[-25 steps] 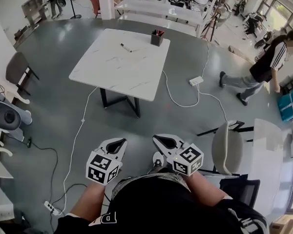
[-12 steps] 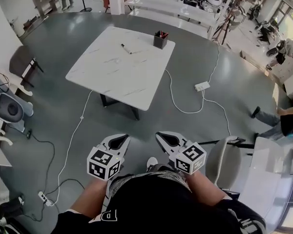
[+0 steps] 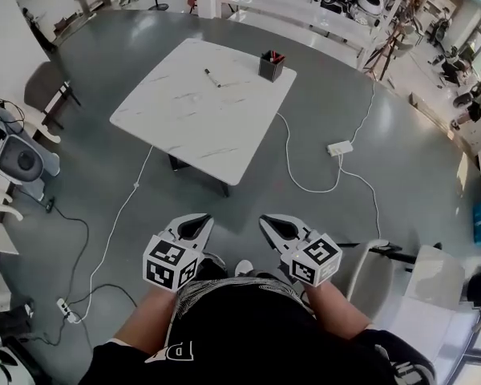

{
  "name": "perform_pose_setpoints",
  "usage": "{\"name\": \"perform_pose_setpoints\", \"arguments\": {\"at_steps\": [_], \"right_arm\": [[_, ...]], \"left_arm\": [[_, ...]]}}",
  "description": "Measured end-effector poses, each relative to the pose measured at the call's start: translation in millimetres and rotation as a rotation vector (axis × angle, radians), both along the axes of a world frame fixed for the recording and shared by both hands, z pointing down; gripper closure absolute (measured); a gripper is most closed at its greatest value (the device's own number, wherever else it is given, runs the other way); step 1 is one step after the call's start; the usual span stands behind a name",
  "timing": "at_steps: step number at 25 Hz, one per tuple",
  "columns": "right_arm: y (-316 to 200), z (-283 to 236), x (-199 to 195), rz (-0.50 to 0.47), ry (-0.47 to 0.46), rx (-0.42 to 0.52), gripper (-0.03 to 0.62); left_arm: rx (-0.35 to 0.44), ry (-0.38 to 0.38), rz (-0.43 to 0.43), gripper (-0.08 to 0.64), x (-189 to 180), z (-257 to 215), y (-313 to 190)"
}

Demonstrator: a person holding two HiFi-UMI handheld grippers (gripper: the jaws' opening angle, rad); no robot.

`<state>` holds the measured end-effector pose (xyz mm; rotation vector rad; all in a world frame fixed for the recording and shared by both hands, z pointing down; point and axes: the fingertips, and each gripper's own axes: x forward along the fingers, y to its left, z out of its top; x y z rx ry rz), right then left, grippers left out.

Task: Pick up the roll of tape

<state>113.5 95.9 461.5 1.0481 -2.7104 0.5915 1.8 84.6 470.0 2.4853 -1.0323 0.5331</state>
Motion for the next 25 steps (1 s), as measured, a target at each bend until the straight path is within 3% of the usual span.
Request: {"name": "perform_pose_setpoints", "arguments": {"at_steps": [12, 25], "right_arm": [[-38, 15, -2, -0.017, 0.02, -0.029, 0.589], [-133, 14, -37, -0.047, 0.056, -0.028, 0.589]], "left_arm": [[-0.015, -0.005, 0.008, 0.54, 2, 14, -41], [0.007, -0.001, -0.02, 0.54, -34, 12, -142]]}}
